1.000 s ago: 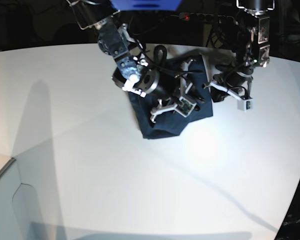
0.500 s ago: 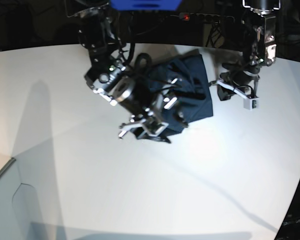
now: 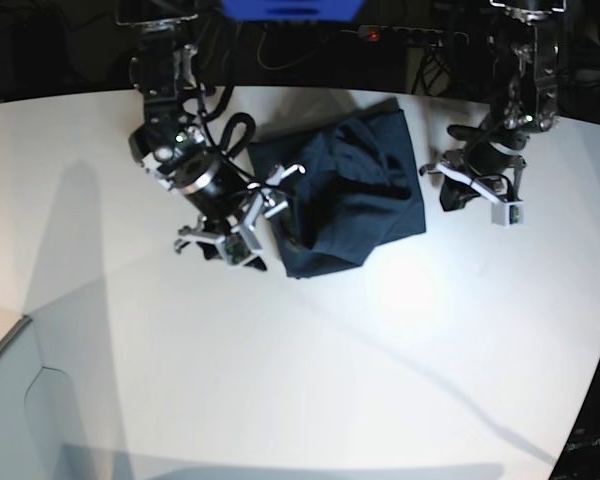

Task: Layout the t-shirt on the table in an organized manner, then fold the t-shirt properly
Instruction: 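Press the folded end down onto the stack with the right gripper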

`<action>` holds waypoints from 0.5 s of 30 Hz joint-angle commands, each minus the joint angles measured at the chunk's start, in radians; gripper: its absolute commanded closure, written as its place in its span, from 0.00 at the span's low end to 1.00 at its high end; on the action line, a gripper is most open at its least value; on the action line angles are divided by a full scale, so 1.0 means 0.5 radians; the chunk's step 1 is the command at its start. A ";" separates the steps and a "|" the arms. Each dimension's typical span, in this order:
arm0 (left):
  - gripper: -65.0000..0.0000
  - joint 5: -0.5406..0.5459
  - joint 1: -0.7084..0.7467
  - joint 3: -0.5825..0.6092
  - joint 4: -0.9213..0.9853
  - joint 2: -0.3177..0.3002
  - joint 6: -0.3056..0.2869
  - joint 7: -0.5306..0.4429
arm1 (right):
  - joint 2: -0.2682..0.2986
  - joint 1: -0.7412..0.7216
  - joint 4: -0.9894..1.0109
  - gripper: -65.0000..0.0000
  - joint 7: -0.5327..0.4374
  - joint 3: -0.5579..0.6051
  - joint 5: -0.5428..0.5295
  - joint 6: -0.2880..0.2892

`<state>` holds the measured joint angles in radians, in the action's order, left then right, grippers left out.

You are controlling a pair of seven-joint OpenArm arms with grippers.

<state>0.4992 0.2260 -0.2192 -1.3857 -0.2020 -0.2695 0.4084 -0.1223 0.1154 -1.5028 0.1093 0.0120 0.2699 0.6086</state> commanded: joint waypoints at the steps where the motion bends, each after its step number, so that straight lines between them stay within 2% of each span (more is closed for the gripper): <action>1: 1.00 0.013 -0.006 -0.051 -0.041 -0.021 -0.009 -0.039 | -0.015 -0.024 -0.012 0.50 -0.070 0.011 -0.035 0.003; 7: 1.00 0.010 0.050 -0.269 -0.032 -0.012 -0.024 -0.039 | -0.024 -0.030 0.113 0.50 -0.076 0.039 -0.035 0.003; 15: 1.00 0.022 0.133 -0.456 -0.041 -0.015 -0.024 -0.039 | -0.027 -0.045 0.150 0.50 -0.070 0.389 -0.035 -0.001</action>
<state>0.4988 0.2890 -0.4412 -1.3880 -0.1997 -0.2733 0.4076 -0.1257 0.1036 -1.4136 0.1040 0.2047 0.2665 0.6086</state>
